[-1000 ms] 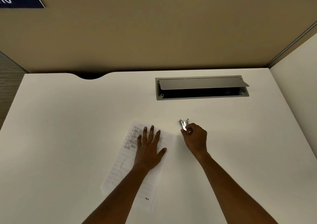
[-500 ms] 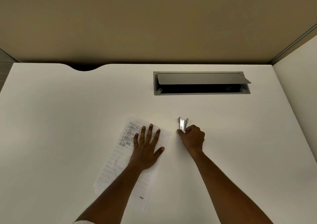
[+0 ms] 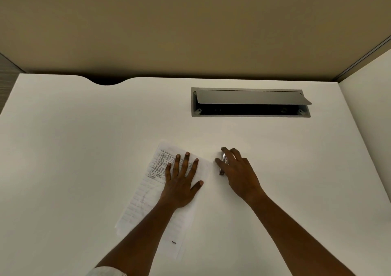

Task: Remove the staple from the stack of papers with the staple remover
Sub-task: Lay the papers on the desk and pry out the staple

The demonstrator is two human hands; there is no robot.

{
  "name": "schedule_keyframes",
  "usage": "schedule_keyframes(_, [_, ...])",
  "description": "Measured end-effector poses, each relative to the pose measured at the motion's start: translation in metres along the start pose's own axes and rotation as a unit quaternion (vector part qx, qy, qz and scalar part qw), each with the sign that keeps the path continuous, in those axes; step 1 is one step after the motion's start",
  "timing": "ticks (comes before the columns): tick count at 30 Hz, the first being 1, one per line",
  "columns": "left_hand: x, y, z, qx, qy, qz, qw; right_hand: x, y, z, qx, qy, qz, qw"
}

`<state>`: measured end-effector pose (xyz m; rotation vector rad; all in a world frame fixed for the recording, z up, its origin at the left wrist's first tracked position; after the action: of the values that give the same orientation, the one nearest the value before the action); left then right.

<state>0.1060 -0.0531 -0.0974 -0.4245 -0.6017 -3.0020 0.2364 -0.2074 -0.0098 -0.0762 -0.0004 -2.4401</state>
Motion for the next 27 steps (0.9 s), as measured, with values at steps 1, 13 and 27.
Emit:
schedule_keyframes(1, [0.0, 0.0, 0.0, 0.001, 0.002, 0.001, 1.0, -0.001, -0.001, -0.001, 0.023, -0.007, 0.021, 0.999])
schedule_keyframes(13, [0.002, 0.004, 0.002, -0.027, 0.016, 0.006, 0.999, 0.007, 0.001, -0.007, 0.011, 0.035, 0.023, 0.999])
schedule_keyframes(27, [0.002, 0.004, 0.003, -0.034, 0.017, 0.011, 0.999, 0.021, -0.015, 0.009, -0.668, -0.045, -0.289, 0.685])
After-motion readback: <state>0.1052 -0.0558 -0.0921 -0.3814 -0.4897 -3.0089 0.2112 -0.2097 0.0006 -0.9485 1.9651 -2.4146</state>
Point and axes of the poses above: each hand's wrist, its own x-axis away from the middle knuckle, its own z-axis out of the back of the hand, y = z × x, the point moved 4 cm from there along -x, towards the middle knuckle, and after that the axes turned 14 degrees about -z, right-handed, at the moved point
